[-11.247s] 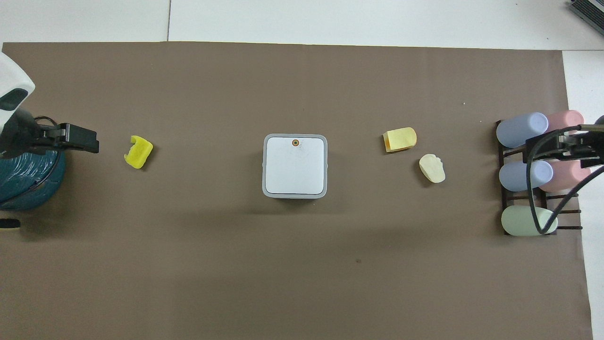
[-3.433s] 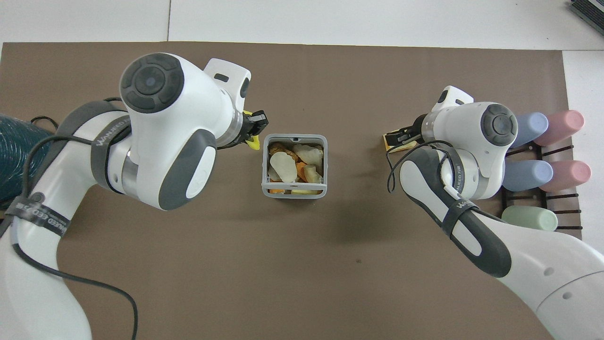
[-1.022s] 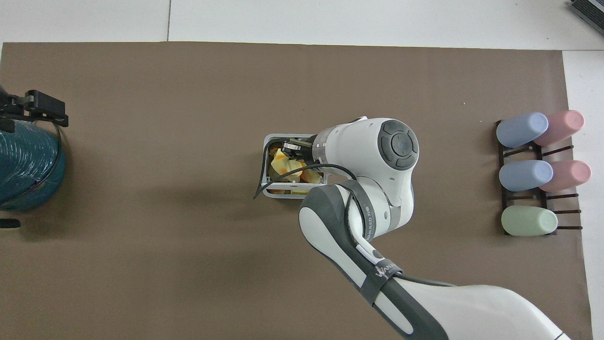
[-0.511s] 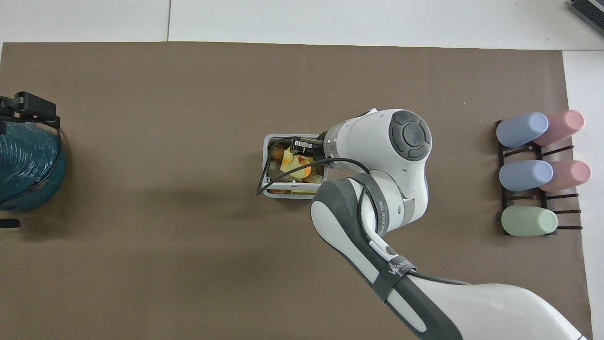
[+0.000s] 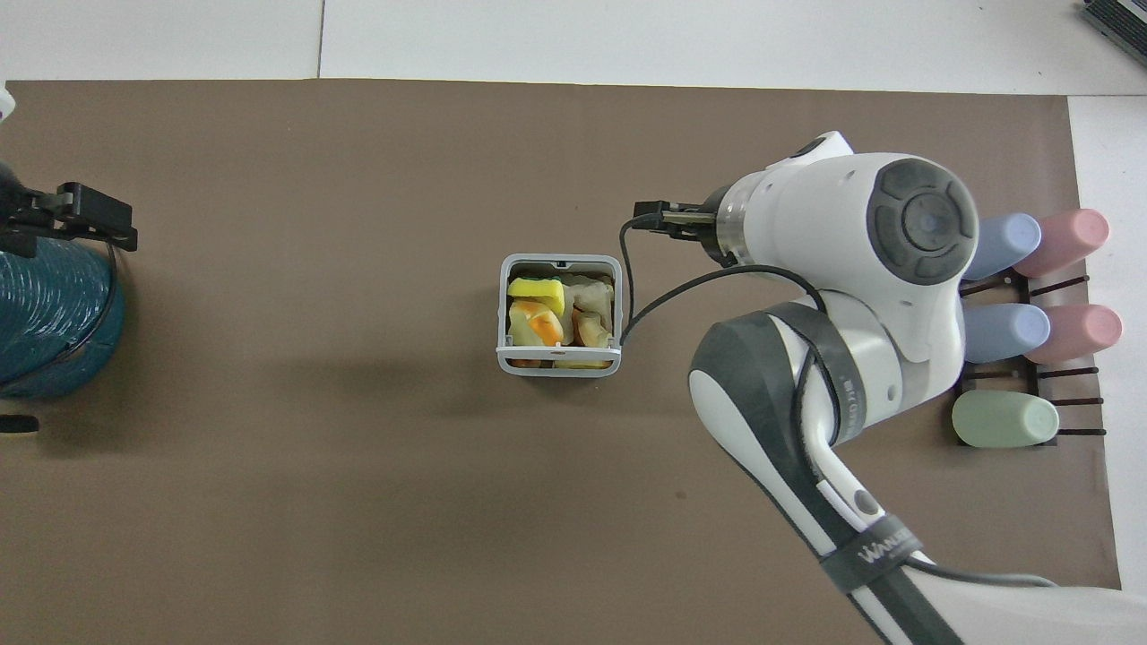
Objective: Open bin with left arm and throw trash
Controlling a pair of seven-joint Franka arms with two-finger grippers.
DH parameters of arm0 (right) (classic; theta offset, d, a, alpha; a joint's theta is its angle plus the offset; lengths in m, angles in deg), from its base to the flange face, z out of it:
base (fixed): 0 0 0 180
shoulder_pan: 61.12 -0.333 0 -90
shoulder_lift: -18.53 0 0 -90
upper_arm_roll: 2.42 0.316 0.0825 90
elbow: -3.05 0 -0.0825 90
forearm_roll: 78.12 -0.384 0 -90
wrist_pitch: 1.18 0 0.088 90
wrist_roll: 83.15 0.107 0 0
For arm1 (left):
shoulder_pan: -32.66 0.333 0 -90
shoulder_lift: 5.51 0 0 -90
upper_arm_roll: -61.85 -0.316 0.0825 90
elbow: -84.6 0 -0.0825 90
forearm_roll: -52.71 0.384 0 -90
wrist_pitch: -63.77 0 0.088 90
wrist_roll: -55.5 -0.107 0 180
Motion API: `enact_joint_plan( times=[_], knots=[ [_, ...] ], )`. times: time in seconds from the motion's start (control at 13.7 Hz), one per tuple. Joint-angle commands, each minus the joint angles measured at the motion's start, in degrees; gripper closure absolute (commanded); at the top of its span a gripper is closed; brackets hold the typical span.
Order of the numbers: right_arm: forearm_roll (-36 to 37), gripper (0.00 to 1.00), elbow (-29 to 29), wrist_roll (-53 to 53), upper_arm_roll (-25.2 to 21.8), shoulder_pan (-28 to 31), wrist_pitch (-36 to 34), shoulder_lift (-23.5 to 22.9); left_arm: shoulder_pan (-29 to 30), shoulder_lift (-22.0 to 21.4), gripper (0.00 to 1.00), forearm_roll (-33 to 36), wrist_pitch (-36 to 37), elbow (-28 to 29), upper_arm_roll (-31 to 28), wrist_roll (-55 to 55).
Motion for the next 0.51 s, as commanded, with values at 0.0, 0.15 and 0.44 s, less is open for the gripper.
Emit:
enact_joint_plan(
  times=[0.0,0.15,0.44],
  knots=[
    [3.4,0.0,0.9,-1.5,0.5,3.5,-4.4,3.3,-1.7,-2.2,0.0,1.1,-0.1,2.4,-0.4,-0.5],
    [3.4,0.0,1.1,-4.5,0.5,6.2,-7.7,5.3,-1.7,-2.2,0.0,1.1,-0.3,2.4,-0.4,-0.6],
    [3.3,0.0,2.0,-11.3,0.4,11.1,-21.3,10.8,-1.4,-2.1,0.0,1.1,-1.8,2.4,-0.4,-0.5]
  ],
)
